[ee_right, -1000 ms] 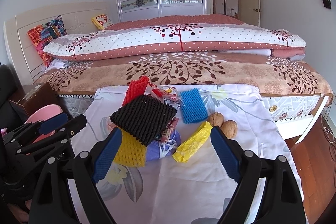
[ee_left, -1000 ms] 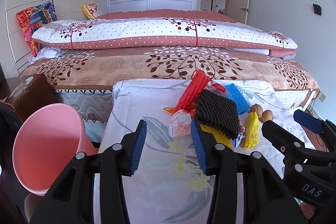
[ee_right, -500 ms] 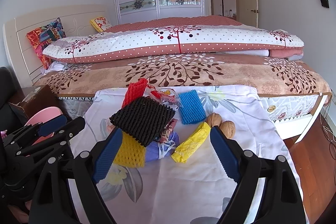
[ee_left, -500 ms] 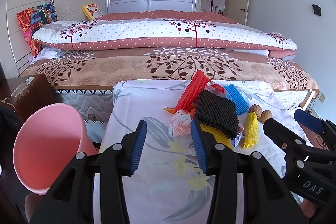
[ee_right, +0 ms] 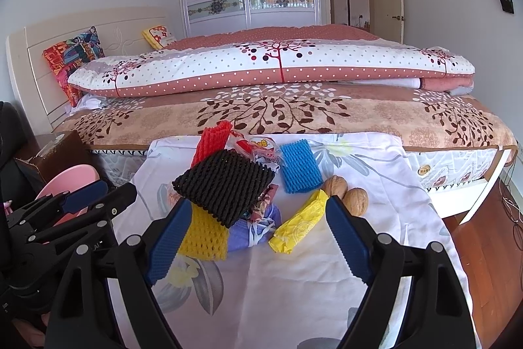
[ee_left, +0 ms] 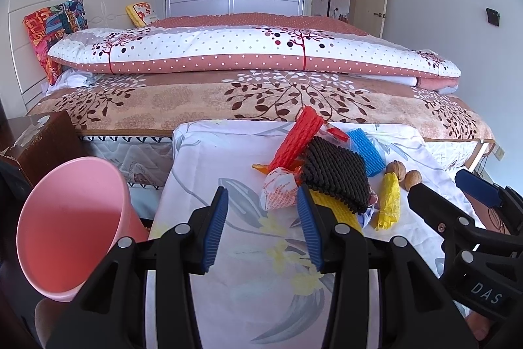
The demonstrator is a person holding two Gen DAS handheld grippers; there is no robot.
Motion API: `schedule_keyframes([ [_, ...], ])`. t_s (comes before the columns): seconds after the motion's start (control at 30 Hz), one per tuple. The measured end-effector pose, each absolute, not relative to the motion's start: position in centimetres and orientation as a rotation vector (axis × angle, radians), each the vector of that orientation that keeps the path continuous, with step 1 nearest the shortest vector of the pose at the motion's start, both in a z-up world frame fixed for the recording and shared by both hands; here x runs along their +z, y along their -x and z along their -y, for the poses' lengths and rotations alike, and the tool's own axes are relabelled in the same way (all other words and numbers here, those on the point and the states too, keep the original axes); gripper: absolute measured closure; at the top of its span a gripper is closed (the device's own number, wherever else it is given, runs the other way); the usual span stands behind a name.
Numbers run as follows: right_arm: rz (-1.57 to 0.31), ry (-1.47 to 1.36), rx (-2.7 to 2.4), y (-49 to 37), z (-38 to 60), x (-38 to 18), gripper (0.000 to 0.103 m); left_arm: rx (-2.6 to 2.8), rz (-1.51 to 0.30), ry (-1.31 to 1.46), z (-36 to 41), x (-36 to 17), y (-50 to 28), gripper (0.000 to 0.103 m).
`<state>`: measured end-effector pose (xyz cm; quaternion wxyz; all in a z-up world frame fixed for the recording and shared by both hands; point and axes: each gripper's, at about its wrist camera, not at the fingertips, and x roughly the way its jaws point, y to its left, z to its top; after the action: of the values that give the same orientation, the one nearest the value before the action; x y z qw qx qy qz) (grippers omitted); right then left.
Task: Collect trash
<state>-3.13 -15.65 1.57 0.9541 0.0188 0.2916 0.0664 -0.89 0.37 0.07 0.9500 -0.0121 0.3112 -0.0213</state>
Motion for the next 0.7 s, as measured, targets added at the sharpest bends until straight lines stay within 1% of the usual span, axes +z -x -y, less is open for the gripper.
schedule_keyframes([
  [0.4,-0.597,-0.037,0.138,3.2,15.4,1.4,0.021,-0.074,-0.646,0.063,-0.8,-0.2,0.8,0.059],
  [0.57,-0.609,-0.039,0.146,3.0,15.6,1.1,0.024,-0.09,-0.657,0.1,-1.7,-0.6,0.8,0.059],
  [0.7,-0.622,-0.035,0.153,2.8,15.8,0.6,0.024,-0.111,-0.668,0.115,-2.2,-1.0,0.9,0.059],
])
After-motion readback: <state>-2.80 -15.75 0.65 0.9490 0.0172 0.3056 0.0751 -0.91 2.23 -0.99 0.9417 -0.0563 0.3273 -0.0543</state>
